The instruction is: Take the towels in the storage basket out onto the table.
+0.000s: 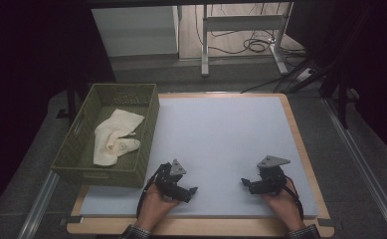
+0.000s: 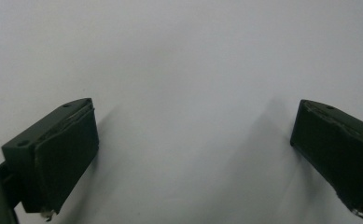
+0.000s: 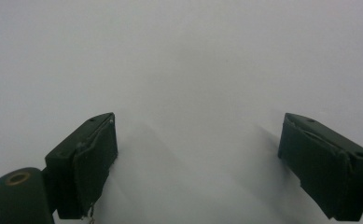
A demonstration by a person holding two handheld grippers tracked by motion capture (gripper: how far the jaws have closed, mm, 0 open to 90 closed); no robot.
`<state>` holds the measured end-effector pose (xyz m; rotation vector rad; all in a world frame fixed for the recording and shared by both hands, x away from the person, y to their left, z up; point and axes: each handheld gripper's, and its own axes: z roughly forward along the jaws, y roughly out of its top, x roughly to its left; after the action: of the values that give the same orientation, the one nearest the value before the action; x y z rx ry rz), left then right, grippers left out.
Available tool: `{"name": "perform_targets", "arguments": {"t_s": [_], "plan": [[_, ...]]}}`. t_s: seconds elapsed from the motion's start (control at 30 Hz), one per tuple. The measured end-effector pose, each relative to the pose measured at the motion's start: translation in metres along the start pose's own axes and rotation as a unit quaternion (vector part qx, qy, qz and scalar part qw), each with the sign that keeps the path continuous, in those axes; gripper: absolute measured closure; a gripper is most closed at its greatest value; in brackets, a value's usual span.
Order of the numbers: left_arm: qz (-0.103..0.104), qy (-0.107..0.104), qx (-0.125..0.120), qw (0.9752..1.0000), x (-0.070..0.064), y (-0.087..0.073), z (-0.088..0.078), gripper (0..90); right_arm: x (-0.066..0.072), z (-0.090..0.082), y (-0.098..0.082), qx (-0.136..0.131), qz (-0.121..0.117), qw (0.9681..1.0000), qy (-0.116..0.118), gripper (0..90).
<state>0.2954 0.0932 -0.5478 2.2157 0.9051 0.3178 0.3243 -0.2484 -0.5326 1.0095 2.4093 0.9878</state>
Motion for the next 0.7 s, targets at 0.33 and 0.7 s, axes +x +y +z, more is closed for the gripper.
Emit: {"name": "perform_targets", "arguments": {"t_s": [0.33,0.7], "plan": [[0.000,0.001,0.003,1.0000,-0.0002,0.0006,0.0001,1.0,-0.0001,0.0000,0.0000,0.000,0.000,1.0000,0.000,12.0],[-0.001,-0.001,0.002,1.0000,0.0003,0.0004,0.0002,0.8,-0.0001,0.0000,-0.0001,0.000,0.000,1.0000,0.000,12.0]]}}
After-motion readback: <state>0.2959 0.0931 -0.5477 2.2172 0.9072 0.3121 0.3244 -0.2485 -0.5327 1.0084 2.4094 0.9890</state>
